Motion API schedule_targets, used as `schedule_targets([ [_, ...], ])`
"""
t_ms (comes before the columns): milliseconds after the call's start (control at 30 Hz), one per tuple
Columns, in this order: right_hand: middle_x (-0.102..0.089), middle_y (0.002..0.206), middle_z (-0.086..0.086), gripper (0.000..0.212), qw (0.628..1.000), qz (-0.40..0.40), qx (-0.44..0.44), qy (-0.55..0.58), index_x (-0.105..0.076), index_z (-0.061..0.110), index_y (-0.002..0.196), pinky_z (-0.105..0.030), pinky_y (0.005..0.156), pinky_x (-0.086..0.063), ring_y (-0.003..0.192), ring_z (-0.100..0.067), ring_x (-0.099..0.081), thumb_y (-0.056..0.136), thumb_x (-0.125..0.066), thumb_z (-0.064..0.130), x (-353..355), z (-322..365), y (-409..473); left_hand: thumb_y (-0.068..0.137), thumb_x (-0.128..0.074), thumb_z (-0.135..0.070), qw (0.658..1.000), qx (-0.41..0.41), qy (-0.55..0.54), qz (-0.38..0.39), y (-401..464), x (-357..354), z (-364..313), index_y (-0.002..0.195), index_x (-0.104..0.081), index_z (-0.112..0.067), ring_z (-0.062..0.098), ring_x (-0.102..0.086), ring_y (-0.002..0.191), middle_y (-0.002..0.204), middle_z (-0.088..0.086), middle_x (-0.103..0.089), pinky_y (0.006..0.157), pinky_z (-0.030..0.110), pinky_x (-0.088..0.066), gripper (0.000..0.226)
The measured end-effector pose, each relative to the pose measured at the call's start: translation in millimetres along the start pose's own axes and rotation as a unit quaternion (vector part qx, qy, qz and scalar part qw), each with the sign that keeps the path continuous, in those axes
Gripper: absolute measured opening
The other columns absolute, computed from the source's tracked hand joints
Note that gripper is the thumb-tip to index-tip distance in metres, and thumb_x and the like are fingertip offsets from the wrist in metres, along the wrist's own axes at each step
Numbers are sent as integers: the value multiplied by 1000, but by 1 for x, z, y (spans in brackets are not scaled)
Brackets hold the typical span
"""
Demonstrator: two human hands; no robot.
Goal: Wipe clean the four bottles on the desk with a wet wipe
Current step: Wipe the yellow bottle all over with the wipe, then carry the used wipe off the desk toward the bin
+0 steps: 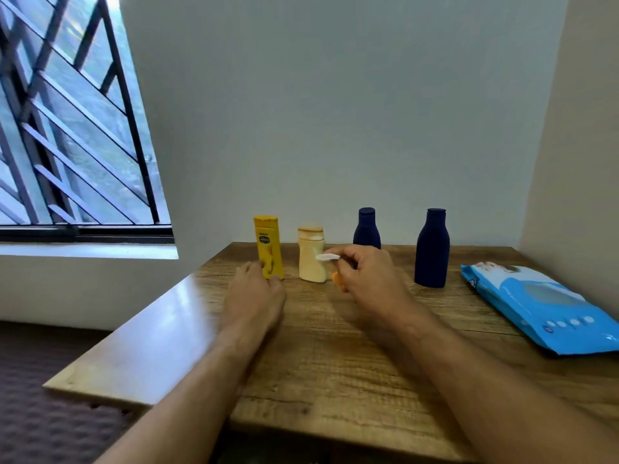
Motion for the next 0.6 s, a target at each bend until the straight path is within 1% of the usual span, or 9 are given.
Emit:
schedule_targets([
  [33, -69, 82, 12, 23, 1000, -2, 3, -1, -71, 27, 112, -34, 70, -60, 71, -8, -66, 96, -57, 19, -2, 6, -2, 102, -41, -32, 1000, -27, 9, -12, -5, 11, 3, 106, -63, -15, 29, -55, 111, 114, 6, -61, 96, 46, -47, 28],
  [100, -70, 83, 12, 21, 1000, -3, 6, -5, -71, 26, 111, -27, 68, -59, 71, -6, -66, 95, -58, 20, -8, 19, -7, 106, -34, -36, 998, -54, 35, -24, -14, 32, 7, 106, -63, -13, 32, -53, 120, 118, 9, -62, 102, 46, -43, 37],
  [167, -69, 82, 11, 21, 1000, 10, 16, -18, -72, 26, 109, -15, 56, -50, 66, -5, -63, 94, -58, 21, -19, 36, -15, 107, -31, -38, 995, -56, 71, -28, -26, 57, 11, 102, -63, -13, 31, -55, 115, 108, 6, -62, 94, 39, -42, 41],
  [233, -68, 79, 11, 19, 999, 22, 32, -33, -73, 27, 105, -13, 50, -40, 60, -4, -58, 92, -59, 22, -33, 59, -26, 108, -29, -38, 992, -56, 109, -31, -42, 86, 17, 99, -61, -13, 30, -57, 107, 92, -2, -55, 83, 34, -38, 42],
  [267, -67, 78, 12, 18, 998, 23, 43, -38, -73, 27, 101, -12, 50, -37, 60, -3, -56, 91, -59, 22, -39, 70, -30, 108, -28, -37, 990, -56, 122, -30, -50, 100, 19, 101, -62, -13, 30, -57, 107, 91, -2, -53, 84, 35, -39, 42],
  [367, -62, 66, 15, 15, 996, 26, 83, -17, -70, 27, 86, -9, 49, -34, 58, 3, -56, 84, -59, 16, -63, 116, -53, 107, -31, -35, 986, -34, 156, -38, -82, 143, 42, 109, -63, -13, 33, -57, 110, 103, 6, -59, 90, 40, -41, 38],
  [433, -63, 65, 16, 16, 993, 33, 114, -9, -67, 29, 81, -8, 50, -35, 58, 2, -56, 80, -59, 15, -80, 147, -71, 107, -35, -32, 985, -21, 160, -57, -106, 169, 65, 116, -64, -10, 31, -55, 120, 119, 9, -63, 97, 41, -40, 37],
  [533, -68, 73, 11, 17, 984, 85, 156, -9, -69, 27, 82, -9, 55, -39, 62, -2, -56, 78, -58, 13, -121, 188, -105, 107, -37, -31, 984, 31, 161, -75, -149, 203, 117, 131, -61, -9, 26, -41, 143, 141, 10, -59, 111, 41, -33, 40],
  [600, -69, 79, 9, 20, 975, 132, 176, -15, -72, 24, 87, -15, 62, -40, 70, -5, -56, 78, -58, 13, -154, 205, -126, 107, -38, -32, 979, 77, 168, -81, -174, 216, 155, 141, -55, -10, 25, -35, 148, 149, 10, -53, 114, 41, -31, 44],
])
Point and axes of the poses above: each hand's wrist, its own y-axis towards the middle knuckle, its own x-axis out of the back of the hand, z = x × y, the point moved 2 cm from there along y, towards the middle knuckle
